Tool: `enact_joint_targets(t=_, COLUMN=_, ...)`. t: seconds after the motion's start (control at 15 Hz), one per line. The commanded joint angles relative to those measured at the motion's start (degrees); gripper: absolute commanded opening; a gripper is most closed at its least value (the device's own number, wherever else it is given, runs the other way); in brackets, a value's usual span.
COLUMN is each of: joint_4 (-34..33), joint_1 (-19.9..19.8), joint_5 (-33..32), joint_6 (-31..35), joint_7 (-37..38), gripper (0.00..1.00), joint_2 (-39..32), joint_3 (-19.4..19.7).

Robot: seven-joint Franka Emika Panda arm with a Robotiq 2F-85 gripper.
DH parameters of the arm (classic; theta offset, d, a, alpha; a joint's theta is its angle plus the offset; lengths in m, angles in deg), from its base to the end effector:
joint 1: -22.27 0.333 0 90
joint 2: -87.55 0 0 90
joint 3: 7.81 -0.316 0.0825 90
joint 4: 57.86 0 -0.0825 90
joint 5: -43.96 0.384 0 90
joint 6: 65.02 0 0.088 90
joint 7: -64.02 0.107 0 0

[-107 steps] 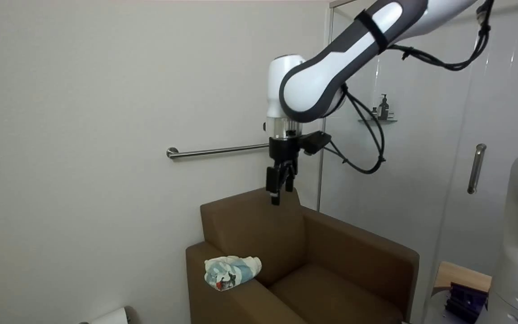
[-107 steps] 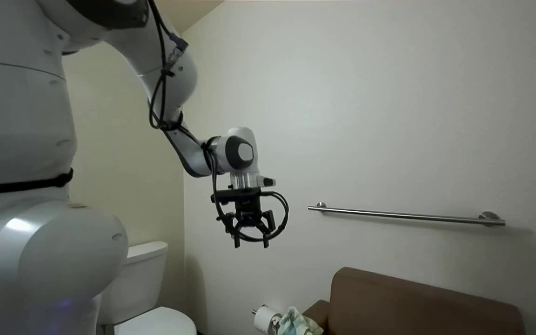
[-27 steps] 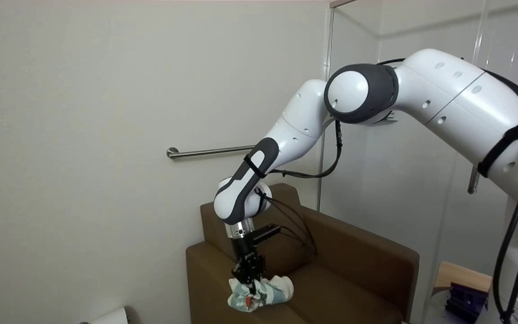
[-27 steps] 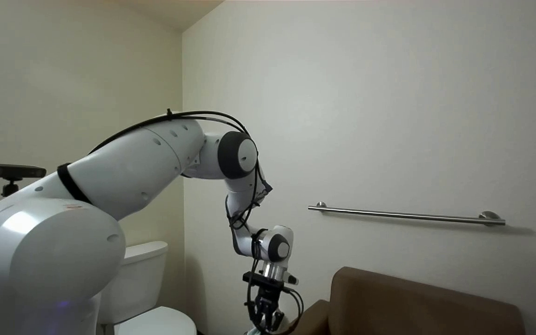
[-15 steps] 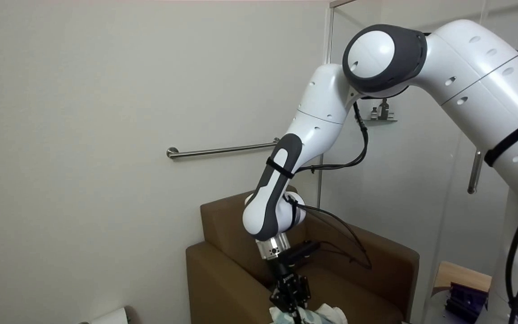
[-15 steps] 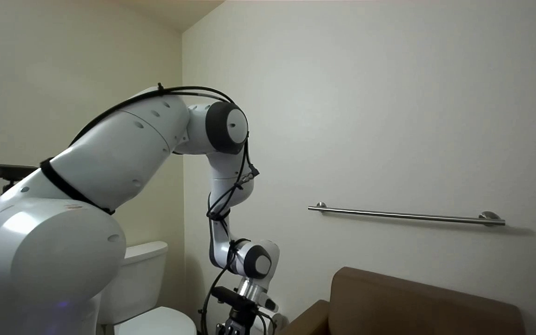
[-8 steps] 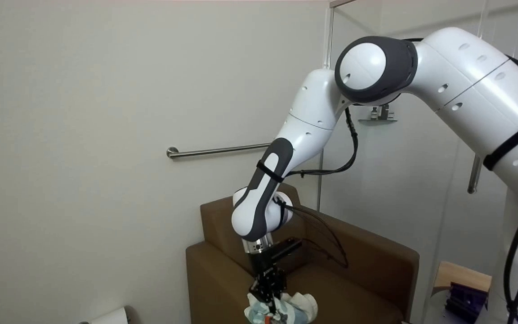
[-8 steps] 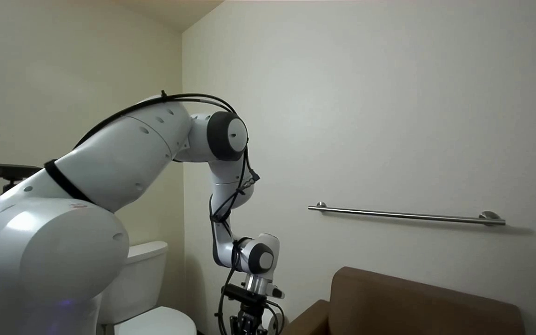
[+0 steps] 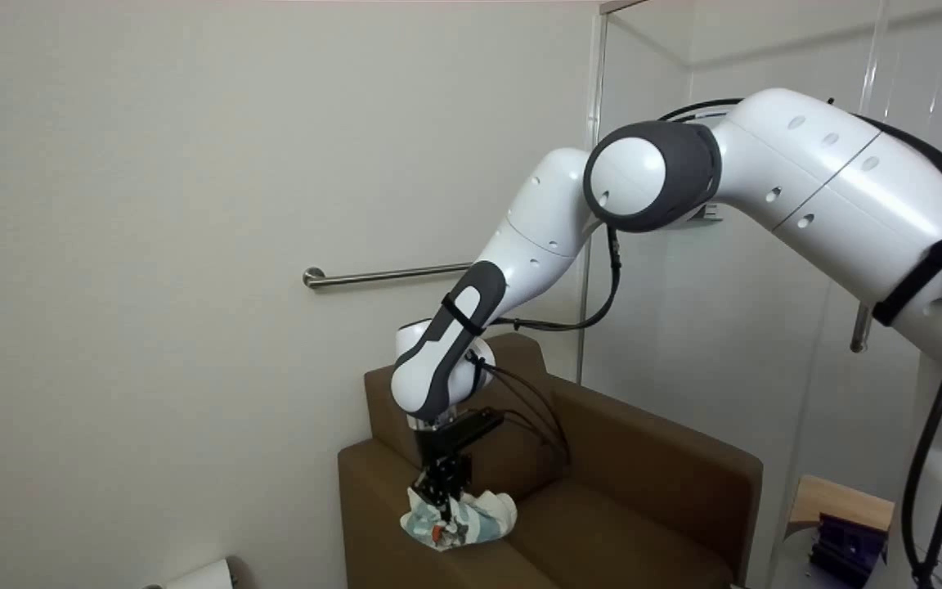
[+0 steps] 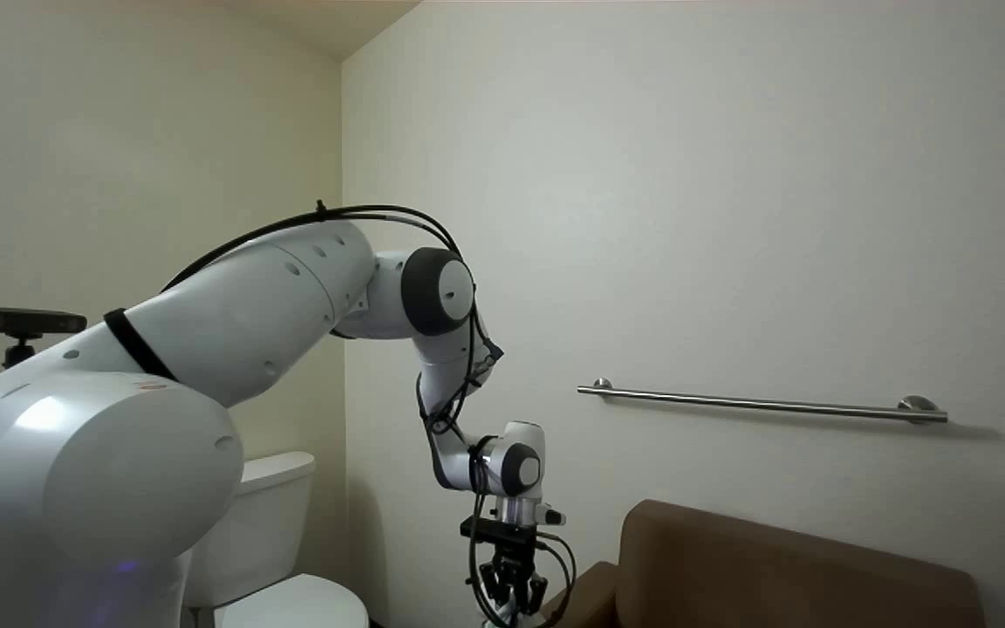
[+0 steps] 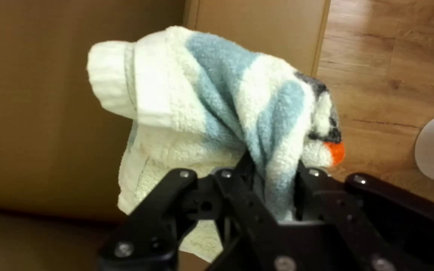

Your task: Move the towel back and forth on the sofa left arm

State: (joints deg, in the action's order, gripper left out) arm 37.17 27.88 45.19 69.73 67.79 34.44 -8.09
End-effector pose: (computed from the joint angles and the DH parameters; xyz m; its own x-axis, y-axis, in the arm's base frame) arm 0.6325 0.0654 0.0496 0.9725 0.0181 -0.2322 0.0186 -0.9998 0.0000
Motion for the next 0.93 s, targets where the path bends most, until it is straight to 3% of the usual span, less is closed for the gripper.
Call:
enact_joint_targets(t=0.0, joint_4=-12.79, joint_1=-1.03, joint_5=-0.83, joint_6=-2.01, joint_7=-1.43, gripper=0.1, joint_2=-6.72, joint_3=-0.29)
enact_joint_targets(t=0.47, joint_4=-34.85, joint_1=-1.39, joint_5=-0.62, joint_6=-9.59, joint_7=-2.14, gripper=0.1, joint_2=-18.82, joint_3=-0.53)
enact_joint_targets(t=0.87, joint_4=-42.0, joint_1=-3.12, joint_5=0.44, joint_6=-13.08, joint_7=-6.02, gripper=0.1, joint_2=-20.82, joint_3=-2.26)
